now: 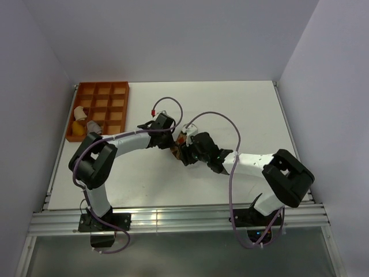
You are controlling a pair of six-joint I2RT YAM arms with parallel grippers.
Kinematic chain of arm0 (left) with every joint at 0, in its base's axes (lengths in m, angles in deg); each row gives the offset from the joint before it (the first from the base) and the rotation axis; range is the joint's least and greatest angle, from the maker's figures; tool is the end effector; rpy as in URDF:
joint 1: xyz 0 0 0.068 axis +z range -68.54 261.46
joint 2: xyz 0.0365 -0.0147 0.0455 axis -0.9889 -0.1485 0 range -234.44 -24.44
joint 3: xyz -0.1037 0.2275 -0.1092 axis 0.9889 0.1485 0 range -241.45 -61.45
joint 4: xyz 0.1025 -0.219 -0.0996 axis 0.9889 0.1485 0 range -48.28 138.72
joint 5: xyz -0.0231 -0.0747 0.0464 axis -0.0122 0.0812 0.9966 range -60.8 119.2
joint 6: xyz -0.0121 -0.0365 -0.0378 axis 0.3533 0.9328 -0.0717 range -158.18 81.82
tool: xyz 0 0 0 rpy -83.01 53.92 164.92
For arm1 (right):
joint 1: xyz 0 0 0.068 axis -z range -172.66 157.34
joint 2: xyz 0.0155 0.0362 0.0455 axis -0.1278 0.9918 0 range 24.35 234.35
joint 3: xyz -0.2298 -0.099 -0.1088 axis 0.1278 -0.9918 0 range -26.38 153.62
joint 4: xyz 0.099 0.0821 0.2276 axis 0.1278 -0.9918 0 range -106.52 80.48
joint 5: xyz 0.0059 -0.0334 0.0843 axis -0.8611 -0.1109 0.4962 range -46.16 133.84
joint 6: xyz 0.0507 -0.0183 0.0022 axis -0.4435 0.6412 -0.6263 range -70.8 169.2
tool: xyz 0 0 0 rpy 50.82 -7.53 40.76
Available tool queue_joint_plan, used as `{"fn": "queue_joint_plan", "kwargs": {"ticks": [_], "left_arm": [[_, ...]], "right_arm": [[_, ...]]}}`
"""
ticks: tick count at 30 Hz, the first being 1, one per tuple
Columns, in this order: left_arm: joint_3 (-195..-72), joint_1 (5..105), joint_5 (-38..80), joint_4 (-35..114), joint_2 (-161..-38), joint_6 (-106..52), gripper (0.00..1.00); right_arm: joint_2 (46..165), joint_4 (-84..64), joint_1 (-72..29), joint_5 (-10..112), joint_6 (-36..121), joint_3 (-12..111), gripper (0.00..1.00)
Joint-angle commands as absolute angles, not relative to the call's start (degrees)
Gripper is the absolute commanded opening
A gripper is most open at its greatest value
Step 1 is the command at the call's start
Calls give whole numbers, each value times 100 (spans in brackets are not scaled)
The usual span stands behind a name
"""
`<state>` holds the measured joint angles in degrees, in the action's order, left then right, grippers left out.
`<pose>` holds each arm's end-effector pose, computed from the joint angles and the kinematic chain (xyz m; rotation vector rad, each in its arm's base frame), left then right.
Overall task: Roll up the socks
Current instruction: Roll the sock at the center of the board.
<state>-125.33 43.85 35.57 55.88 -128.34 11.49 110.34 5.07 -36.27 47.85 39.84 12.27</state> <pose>0.2984 -0.2249 0.1694 -0.3166 2.5561 -0.4706 0.2182 0.2113 0.1780 -0.6893 2.0938 0.6057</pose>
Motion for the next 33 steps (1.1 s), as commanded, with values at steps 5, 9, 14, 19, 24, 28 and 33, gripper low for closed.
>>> {"fn": "queue_joint_plan", "kwargs": {"ticks": [5, 9, 14, 19, 24, 28, 33], "left_arm": [[-12974, 4340, 3632, 6255, -13140, 761, 0], [-13053, 4331, 3580, 6308, -13193, 700, 0], [-13045, 4340, 3466, 6273, -13219, 709, 0], [-13080, 4340, 3413, 6273, -13263, 673, 0], [-13115, 4340, 3343, 6264, -13298, 673, 0], [-13115, 4340, 3298, 6264, -13290, 691, 0], [-13071, 4349, 3281, 6194, -13193, 796, 0]], "right_arm": [[11074, 1263, -4424, 3356, 4858, 1150, 61], [11302, 1271, -4749, 2917, 5236, 1369, 64], [11767, 1105, -5031, 2477, 5421, 1659, 64], [12111, 929, -5154, 2029, 5509, 1976, 64], [12506, 656, -5163, 1800, 5544, 2187, 63], [12726, 402, -5163, 1677, 5483, 2345, 57], [12850, 129, -5163, 1720, 5404, 2425, 19]]}}
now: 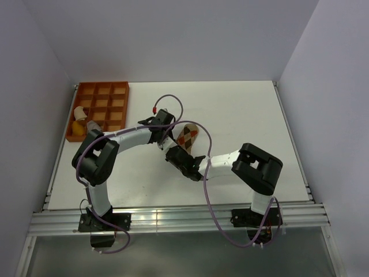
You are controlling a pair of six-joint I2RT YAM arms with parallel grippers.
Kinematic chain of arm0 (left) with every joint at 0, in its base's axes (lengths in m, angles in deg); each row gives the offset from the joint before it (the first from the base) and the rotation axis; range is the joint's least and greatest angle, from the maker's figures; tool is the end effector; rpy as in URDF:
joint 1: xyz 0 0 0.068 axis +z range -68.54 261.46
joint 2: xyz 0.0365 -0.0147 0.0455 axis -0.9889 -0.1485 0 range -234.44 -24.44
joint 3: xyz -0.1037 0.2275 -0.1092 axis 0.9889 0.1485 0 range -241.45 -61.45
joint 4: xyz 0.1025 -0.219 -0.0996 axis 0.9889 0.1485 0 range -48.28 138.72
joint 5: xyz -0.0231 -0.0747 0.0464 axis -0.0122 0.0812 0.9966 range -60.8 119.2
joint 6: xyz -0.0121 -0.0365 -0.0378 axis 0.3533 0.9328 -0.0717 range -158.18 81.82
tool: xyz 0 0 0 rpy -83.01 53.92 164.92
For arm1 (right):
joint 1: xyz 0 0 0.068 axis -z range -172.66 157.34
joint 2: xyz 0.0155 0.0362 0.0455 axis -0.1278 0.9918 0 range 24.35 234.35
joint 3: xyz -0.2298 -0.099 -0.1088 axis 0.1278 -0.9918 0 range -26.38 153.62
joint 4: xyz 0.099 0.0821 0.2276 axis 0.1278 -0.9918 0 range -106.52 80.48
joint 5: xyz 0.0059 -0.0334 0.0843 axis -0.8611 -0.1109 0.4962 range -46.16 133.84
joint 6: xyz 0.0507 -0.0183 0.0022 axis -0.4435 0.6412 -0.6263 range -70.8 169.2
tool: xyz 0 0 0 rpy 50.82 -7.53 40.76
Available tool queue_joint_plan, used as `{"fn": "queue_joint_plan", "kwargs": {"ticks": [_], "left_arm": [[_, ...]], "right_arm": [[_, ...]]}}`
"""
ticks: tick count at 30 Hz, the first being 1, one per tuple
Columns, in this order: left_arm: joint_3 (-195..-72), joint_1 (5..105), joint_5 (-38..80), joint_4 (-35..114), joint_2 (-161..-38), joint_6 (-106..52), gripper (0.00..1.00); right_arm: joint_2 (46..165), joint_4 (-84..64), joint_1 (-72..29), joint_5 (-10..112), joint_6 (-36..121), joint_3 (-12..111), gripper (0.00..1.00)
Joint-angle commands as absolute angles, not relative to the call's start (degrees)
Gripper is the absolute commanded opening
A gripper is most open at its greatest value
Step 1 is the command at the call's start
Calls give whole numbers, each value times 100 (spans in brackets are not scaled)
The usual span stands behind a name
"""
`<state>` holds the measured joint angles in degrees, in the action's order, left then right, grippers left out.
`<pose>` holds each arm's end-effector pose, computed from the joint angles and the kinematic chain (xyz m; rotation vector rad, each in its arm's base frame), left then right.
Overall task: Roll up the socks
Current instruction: Roll the sock at the center of the board.
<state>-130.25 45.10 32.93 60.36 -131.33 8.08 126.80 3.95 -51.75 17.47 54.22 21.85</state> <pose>0.3128 -0.2273 0.1706 -0.2521 2.6151 -0.4538 0.1928 0.2913 0.1384 -0.9600 1.9744 -0.0005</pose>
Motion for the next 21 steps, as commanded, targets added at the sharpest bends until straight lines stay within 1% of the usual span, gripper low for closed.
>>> {"fn": "queue_joint_plan", "kwargs": {"ticks": [1, 2, 5, 6, 8, 9, 11, 12, 14, 15, 17, 18, 20, 21], "left_arm": [[-13045, 4366, 3272, 6177, -13176, 823, 0], [-13027, 4384, 3246, 6142, -13149, 858, 1], [-12913, 4463, 3202, 6036, -13079, 1016, 6], [-12852, 4489, 3193, 5984, -13035, 1103, 11], [-12755, 4577, 3167, 5931, -12982, 1217, 16], [-12729, 4612, 3149, 5904, -12930, 1262, 22], [-12658, 4726, 3123, 5834, -12868, 1358, 29], [-12623, 4753, 3114, 5799, -12789, 1394, 35], [-12518, 4867, 3087, 5667, -12701, 1499, 43], [-12474, 4902, 3087, 5632, -12596, 1543, 51], [-12325, 4990, 3096, 5474, -12482, 1692, 58], [-12254, 5025, 3105, 5404, -12342, 1754, 66], [-12053, 5096, 3157, 5220, -12131, 1938, 73], [-11982, 5113, 3166, 5140, -12060, 1991, 75]], "right_arm": [[12824, 129, -5163, 1738, 5386, 2416, 12], [12789, 94, -5163, 1782, 5360, 2390, 0], [12762, -37, -5155, 1852, 5307, 2389, 0], [12744, -82, -5155, 1878, 5272, 2389, 0], [12692, -161, -5120, 1984, 5237, 2363, 0], [12674, -205, -5102, 2141, 5184, 2372, 0], [12621, -388, -4980, 2352, 5114, 2424, 0], [12595, -433, -4918, 2466, 5035, 2424, 0], [12481, -503, -4743, 2853, 4965, 2398, 0], [12454, -547, -4655, 3020, 4929, 2407, 0], [12384, -618, -4392, 3547, 4764, 2398, 0], [12340, -609, -4312, 3688, 4710, 2372, 0], [12261, -662, -4058, 4180, 4578, 2380, 0], [12243, -662, -3969, 4355, 4534, 2363, 0]]}}
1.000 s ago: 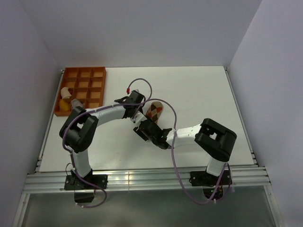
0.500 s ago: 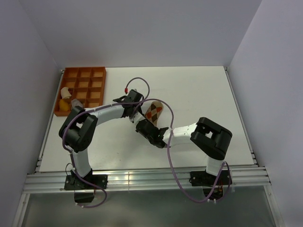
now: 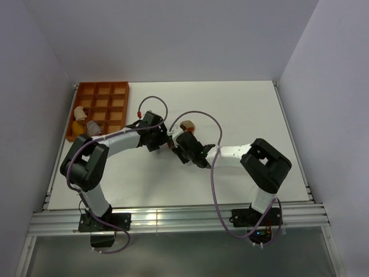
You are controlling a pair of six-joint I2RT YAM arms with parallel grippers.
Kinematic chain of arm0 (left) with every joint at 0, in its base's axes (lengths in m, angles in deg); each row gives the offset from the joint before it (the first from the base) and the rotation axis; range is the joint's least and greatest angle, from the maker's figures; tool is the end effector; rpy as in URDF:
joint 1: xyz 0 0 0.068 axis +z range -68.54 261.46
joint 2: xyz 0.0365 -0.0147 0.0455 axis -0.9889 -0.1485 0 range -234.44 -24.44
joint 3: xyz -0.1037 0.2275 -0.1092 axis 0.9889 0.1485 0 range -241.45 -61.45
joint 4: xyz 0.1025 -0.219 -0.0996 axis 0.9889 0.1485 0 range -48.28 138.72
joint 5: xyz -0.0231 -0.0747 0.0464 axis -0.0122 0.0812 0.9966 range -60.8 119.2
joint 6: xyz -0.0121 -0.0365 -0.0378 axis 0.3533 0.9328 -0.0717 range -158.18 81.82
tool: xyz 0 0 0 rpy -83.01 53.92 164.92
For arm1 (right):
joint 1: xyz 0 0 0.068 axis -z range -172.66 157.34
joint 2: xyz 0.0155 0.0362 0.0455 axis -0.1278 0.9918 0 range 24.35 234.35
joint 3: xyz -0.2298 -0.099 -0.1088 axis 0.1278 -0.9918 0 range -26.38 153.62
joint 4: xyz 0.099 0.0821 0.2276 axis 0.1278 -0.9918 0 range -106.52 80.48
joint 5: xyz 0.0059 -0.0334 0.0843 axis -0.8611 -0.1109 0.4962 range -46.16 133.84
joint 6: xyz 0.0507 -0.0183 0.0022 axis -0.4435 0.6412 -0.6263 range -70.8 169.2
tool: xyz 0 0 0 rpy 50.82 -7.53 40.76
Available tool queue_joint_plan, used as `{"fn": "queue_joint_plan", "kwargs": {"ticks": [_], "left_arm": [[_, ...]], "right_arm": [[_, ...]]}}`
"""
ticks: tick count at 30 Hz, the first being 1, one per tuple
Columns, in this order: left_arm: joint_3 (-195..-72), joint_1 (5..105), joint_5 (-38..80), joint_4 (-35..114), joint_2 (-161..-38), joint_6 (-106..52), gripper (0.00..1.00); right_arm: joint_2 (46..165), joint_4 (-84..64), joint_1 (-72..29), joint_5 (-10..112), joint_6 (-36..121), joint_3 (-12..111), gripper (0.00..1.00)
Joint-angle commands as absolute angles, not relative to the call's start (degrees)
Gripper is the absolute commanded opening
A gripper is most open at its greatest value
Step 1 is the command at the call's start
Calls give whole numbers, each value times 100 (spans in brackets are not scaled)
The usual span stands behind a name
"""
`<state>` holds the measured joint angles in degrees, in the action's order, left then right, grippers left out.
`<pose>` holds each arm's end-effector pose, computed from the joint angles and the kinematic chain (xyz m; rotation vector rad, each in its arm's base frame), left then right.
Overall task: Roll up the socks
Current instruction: Roll the sock at the center of the board.
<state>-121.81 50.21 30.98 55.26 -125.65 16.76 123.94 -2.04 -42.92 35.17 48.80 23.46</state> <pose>0.3081 -0.1856 0.1684 -0.5494 2.5562 -0.5439 0.2271 0.2648 0.1521 -0.9047 2.1302 0.2795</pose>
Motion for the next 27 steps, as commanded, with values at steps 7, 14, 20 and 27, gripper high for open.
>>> {"fn": "queue_joint_plan", "kwargs": {"ticks": [7, 14, 20, 27], "left_arm": [[-11138, 5236, 3333, 4349, -11366, 2475, 79], [-10593, 5246, 3035, 3681, -11101, 2229, 79], [-10084, 5219, 2736, 3145, -11057, 2352, 77], [-9907, 5202, 2657, 2574, -11347, 2484, 75]], "right_arm": [[12392, -714, -3169, 6271, 4138, 2485, 0], [13218, -1101, -2518, 8425, 3585, 3136, 0], [13921, -1681, -2421, 8962, 3567, 3760, 0], [14229, -1664, -2272, 9490, 3374, 3954, 0]]}}
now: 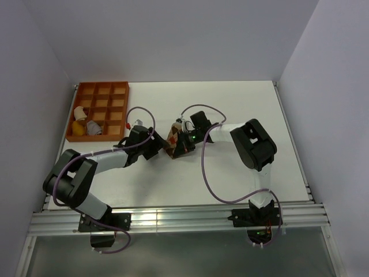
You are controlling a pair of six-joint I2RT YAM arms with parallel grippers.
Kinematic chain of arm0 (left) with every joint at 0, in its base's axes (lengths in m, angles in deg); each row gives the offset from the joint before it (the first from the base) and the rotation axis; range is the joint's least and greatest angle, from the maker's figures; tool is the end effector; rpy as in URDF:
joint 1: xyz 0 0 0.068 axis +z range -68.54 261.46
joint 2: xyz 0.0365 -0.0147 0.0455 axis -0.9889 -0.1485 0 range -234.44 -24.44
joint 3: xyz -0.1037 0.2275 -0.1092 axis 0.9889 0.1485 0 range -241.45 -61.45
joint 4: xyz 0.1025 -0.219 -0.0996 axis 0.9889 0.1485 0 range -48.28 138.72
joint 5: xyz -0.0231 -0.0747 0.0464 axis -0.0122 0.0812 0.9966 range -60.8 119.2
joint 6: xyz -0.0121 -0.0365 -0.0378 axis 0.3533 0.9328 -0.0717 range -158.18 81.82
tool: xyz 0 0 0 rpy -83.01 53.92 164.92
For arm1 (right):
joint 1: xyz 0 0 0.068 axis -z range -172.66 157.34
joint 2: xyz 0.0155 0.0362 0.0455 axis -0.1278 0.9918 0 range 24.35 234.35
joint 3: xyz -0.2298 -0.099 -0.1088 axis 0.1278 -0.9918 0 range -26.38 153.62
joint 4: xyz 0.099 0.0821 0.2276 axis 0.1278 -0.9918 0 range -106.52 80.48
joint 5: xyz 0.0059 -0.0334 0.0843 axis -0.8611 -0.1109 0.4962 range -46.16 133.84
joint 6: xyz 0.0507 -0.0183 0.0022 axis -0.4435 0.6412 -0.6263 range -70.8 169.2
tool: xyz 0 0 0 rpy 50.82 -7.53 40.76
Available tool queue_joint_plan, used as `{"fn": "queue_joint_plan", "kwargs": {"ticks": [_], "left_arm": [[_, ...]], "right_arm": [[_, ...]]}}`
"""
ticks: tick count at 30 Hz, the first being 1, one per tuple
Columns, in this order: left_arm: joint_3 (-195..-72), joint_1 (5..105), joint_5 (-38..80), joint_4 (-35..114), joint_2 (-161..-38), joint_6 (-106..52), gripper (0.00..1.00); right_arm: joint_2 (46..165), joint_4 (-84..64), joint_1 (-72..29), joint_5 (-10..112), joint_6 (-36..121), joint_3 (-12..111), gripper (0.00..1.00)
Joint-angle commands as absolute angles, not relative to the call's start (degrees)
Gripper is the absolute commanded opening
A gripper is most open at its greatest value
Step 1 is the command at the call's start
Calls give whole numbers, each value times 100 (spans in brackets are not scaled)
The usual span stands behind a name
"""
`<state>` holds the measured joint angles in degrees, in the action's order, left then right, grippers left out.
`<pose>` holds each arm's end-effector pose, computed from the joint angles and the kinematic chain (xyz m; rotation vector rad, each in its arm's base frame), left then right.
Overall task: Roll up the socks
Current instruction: Roll the sock at the center of the board.
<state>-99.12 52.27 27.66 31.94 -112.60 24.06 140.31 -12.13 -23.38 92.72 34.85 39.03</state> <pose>0.2586 -0.1455 0.1550 -0.6779 2.3376 -0.8221 0.3266 0.2253 0.1218 -0.7395 2.4505 1.3856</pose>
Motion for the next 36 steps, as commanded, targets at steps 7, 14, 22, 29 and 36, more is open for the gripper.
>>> {"fn": "queue_joint_plan", "kwargs": {"ticks": [7, 14, 22, 29, 36], "left_arm": [[-9960, 5202, 2745, 2379, -11637, 2510, 74], [-9714, 5184, 2674, 2265, -11655, 2704, 67], [-9617, 5166, 2683, 2300, -11813, 2809, 56], [-9590, 5096, 2744, 2396, -11892, 2792, 32], [-10038, 5096, 2797, 3212, -11980, 2380, 0]], "right_arm": [[14326, -1918, -2184, 9569, 3417, 4173, 0], [14423, -2165, -2184, 9464, 3496, 4402, 0], [14555, -2428, -2201, 9420, 3610, 4674, 0], [14485, -2429, -2237, 9209, 3681, 4692, 0], [13396, -1727, -2394, 8526, 3944, 4113, 28]]}}
